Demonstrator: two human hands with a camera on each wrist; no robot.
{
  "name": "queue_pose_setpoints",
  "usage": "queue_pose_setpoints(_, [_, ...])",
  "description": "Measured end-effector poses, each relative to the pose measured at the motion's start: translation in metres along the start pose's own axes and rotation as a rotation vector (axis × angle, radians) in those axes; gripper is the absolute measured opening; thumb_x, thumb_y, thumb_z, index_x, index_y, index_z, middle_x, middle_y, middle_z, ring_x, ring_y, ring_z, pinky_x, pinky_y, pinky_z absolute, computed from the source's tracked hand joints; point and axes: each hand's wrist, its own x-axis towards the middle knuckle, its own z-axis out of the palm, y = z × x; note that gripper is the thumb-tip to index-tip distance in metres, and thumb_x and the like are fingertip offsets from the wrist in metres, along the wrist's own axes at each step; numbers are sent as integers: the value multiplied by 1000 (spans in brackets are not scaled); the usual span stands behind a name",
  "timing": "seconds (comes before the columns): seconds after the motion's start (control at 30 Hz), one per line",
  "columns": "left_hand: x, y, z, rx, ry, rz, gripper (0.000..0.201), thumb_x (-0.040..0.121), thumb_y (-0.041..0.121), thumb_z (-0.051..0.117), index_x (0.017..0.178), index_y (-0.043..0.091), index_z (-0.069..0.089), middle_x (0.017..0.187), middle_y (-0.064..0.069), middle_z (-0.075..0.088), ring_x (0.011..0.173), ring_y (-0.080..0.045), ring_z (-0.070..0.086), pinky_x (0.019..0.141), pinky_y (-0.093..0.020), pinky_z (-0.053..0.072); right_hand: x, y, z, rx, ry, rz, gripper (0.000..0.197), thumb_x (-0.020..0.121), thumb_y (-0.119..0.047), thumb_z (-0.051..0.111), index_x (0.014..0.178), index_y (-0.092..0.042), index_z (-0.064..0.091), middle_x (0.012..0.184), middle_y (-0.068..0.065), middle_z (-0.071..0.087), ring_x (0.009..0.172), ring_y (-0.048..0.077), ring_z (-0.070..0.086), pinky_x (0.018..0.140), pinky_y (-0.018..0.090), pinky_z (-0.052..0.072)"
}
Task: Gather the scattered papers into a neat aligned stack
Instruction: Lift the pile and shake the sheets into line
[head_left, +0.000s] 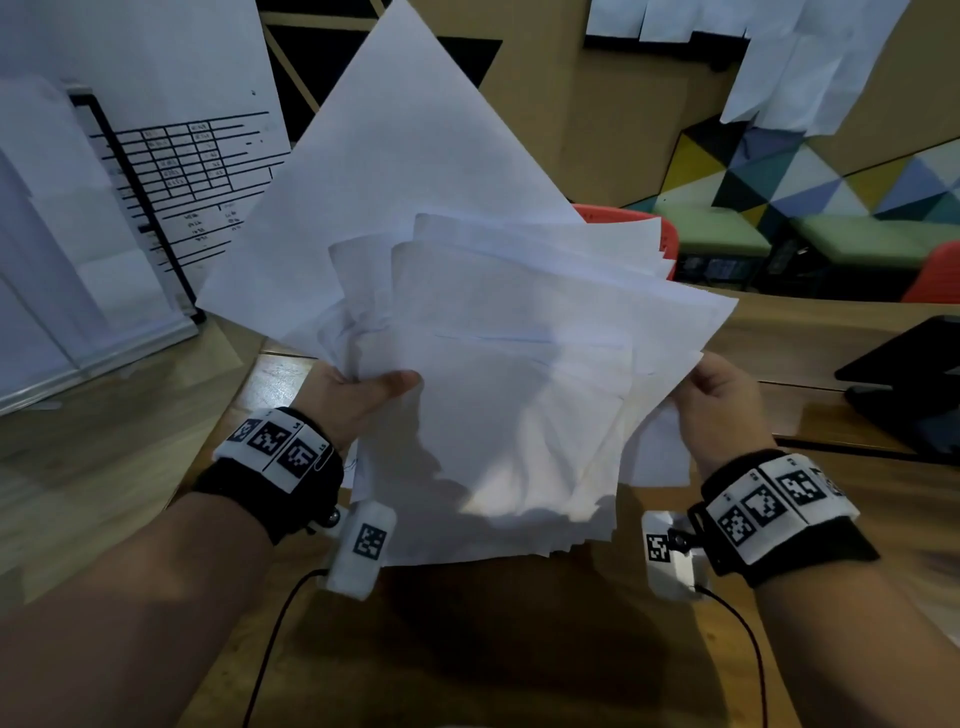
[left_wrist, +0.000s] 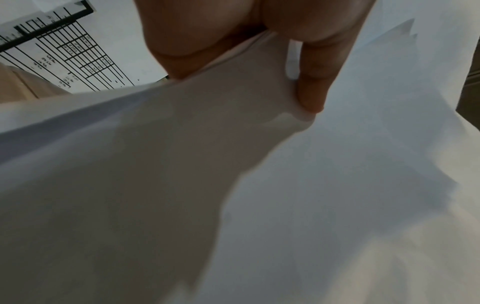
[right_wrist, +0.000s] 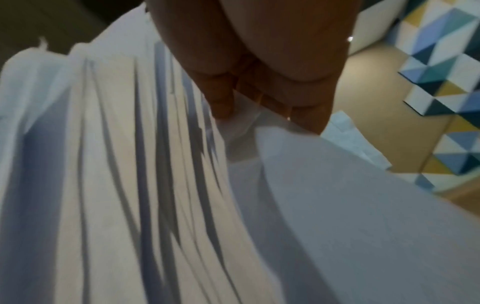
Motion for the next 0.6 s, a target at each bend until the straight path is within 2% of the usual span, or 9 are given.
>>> queue_pose_setpoints(0.07, [-4,3,2,-6,-12,44,22,72,6,76,63,16,59,44,10,63,47,0,62,49,-12,53,6,4,-3,69,83,28,39,91,-6,53,72,-34,73,76,-11,74,94,29,66,85,46,55])
queue_pose_setpoints(0.13, [-8,5,3,-32,-27,63,24,74,2,73,63,15,57,35,20,57,38,9,56,38,-5,43,8,5,-5,106,131,72,39,91,-4,52,72,-31,73,74,-8,74,93,33,66,83,46,55])
queue_pose_setpoints(0.23, [-5,2,1,-63,-52,54,21,74,-1,72,66,14,59,41,18,62,41,6,59,44,-9,49,11,6,-9,136,219,157,37,90,-1,48,69,-24,68,77,-3,68,86,29,62,69,32,55])
queue_pose_setpoints(0.27, [-3,-1,0,-69,-52,47,19,73,-1,72,68,13,61,44,16,64,43,3,61,48,-13,53,11,7,-10,131,230,177,36,90,-1,48,68,-23,66,79,0,66,86,28,60,68,32,52])
queue_pose_setpoints(0.37, [4,-8,-4,-86,-67,12,15,71,0,73,69,11,65,52,8,70,51,-7,66,63,-29,60,11,9,-9,140,62,209,31,90,-2,53,71,-20,71,84,10,69,84,32,61,80,48,51])
queue_pose_setpoints(0.4, [5,-9,-4,-97,-65,3,15,71,-1,73,69,10,65,52,7,70,51,-9,66,61,-29,60,9,10,-8,136,-15,211,28,89,-2,55,74,-18,72,84,9,72,82,31,64,81,49,51])
queue_pose_setpoints(0.47, [5,-9,-3,-115,-59,5,15,71,-3,71,68,10,63,49,8,68,47,-6,65,50,-21,57,6,8,-4,116,-91,177,25,89,-2,56,78,-18,72,78,0,76,75,23,69,77,44,54])
queue_pose_setpoints(0.53, [5,-9,-2,-124,-54,-6,15,71,-2,72,68,9,63,47,8,67,45,-4,64,46,-18,54,3,2,-2,136,-65,82,30,90,-3,55,75,-23,72,76,-5,75,76,19,69,74,38,55])
queue_pose_setpoints(0.6, [7,-10,-2,-119,-47,-22,15,70,0,75,67,10,64,49,8,68,47,-5,65,50,-20,57,3,-5,-2,186,34,-5,39,91,-1,52,69,-26,71,72,-10,74,74,13,67,69,29,55])
